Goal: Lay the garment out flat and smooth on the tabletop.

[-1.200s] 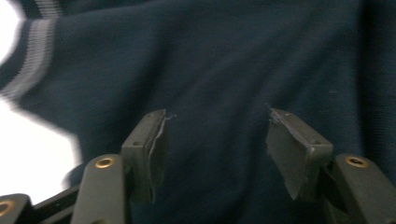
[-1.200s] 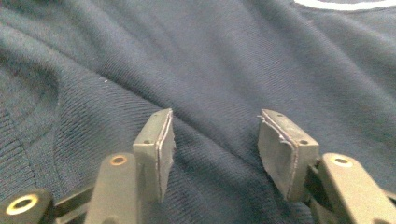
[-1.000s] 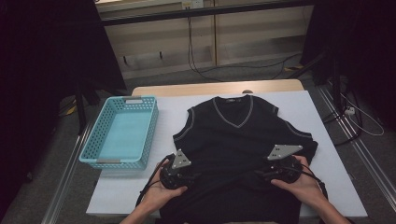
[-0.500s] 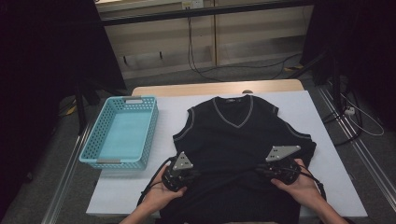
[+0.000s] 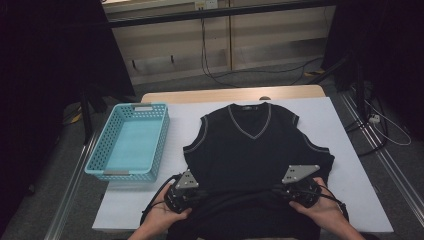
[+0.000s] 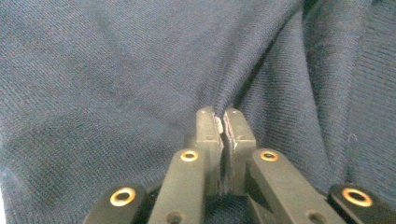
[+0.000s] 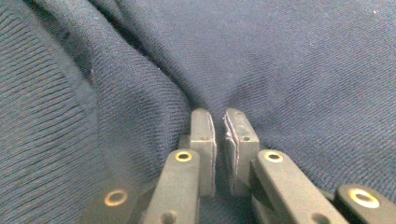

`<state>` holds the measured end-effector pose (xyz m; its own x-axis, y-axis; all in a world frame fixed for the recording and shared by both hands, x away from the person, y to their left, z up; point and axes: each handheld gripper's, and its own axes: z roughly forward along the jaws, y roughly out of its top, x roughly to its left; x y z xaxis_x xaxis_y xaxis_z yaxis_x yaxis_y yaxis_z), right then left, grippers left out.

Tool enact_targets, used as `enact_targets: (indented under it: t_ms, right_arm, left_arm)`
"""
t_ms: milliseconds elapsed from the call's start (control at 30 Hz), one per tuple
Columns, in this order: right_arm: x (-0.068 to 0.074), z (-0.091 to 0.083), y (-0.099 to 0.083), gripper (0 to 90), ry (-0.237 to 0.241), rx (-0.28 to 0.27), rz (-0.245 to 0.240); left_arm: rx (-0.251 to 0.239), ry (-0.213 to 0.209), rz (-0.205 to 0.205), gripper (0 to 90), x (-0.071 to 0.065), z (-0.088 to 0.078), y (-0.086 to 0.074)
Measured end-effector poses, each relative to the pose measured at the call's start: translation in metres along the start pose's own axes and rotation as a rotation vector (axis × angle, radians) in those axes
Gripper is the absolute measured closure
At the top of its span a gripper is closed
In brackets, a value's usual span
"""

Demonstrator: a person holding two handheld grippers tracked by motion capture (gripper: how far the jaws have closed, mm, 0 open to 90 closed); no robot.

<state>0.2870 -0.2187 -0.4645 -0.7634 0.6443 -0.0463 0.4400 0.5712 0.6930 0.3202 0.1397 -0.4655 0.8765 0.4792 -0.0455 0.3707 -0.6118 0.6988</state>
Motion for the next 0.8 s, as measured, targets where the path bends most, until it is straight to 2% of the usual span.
enact_targets:
  t_ms: [167, 267, 367, 467, 533, 600, 667, 733, 767, 800]
  right_arm:
    - [0.007, -0.002, -0.002, 83.0, 0.007, 0.002, -0.006]
    - [0.01, -0.003, -0.003, 82.3, 0.013, 0.002, -0.009]
    - [0.01, -0.005, -0.003, 75.5, 0.013, -0.005, -0.016]
    - [0.01, -0.008, -0.003, 68.8, 0.013, -0.025, -0.021]
    - [0.009, -0.01, -0.002, 64.5, 0.018, -0.041, -0.017]
    - [0.007, -0.01, -0.002, 60.3, 0.014, -0.049, -0.012]
    - [0.006, -0.008, -0.002, 56.4, 0.013, -0.037, -0.01]
    - [0.005, -0.005, -0.002, 54.8, 0.011, -0.027, -0.011]
    - [0.005, -0.002, -0.002, 54.7, 0.004, -0.013, -0.014]
    - [0.005, 0.001, -0.003, 54.6, 0.0, -0.003, -0.02]
  left_arm:
    - [0.014, -0.008, 0.007, 87.0, -0.004, -0.006, -0.004]
    - [0.012, 0.001, 0.015, 86.9, -0.007, -0.007, -0.005]
    - [0.002, 0.004, -0.003, 85.0, -0.005, -0.006, -0.004]
    - [-0.012, -0.006, 0.002, 82.7, -0.005, -0.007, -0.001]
    - [-0.021, -0.019, 0.004, 77.9, -0.004, -0.007, 0.002]
    - [-0.032, -0.008, 0.002, 69.7, -0.002, -0.005, 0.006]
    - [-0.031, 0.0, 0.021, 65.7, -0.001, 0.0, 0.01]
    - [0.0, 0.006, 0.037, 63.9, 0.001, 0.008, 0.011]
    - [0.005, 0.01, 0.068, 67.5, 0.0, 0.012, 0.01]
    - [-0.01, -0.004, 0.096, 71.0, -0.001, 0.012, 0.009]
